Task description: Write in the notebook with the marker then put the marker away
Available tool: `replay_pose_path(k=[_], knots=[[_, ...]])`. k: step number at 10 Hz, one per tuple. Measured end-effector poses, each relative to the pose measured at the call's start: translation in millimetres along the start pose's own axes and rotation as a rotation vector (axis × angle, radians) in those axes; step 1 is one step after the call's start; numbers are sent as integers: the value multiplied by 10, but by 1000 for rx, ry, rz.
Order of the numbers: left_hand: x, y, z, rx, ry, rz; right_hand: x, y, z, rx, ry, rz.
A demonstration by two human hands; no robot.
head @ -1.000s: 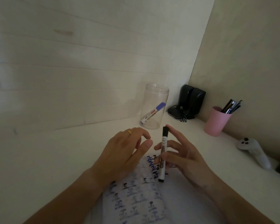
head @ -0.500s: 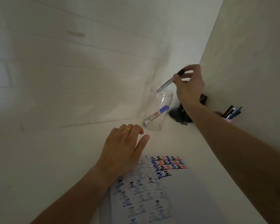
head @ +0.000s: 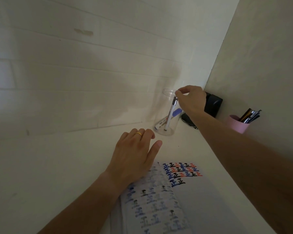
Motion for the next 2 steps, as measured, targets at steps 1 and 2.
replay_pose_path(k=[1, 2], knots=[[-14, -12, 5, 5, 3, -13, -192, 56, -102, -39, -11, 8], [28, 39, -17, -5, 42, 9, -416, 97, -423, -123, -5, 55]])
Point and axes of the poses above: each hand's wrist, its own z-axis towards the middle knuckle, its own x-axis out of the palm, y = z × x, the point moved 7 cm from there along z, towards the middle knuckle, and after that the axes turned 3 degrees about -z, right-handed, at the moved point
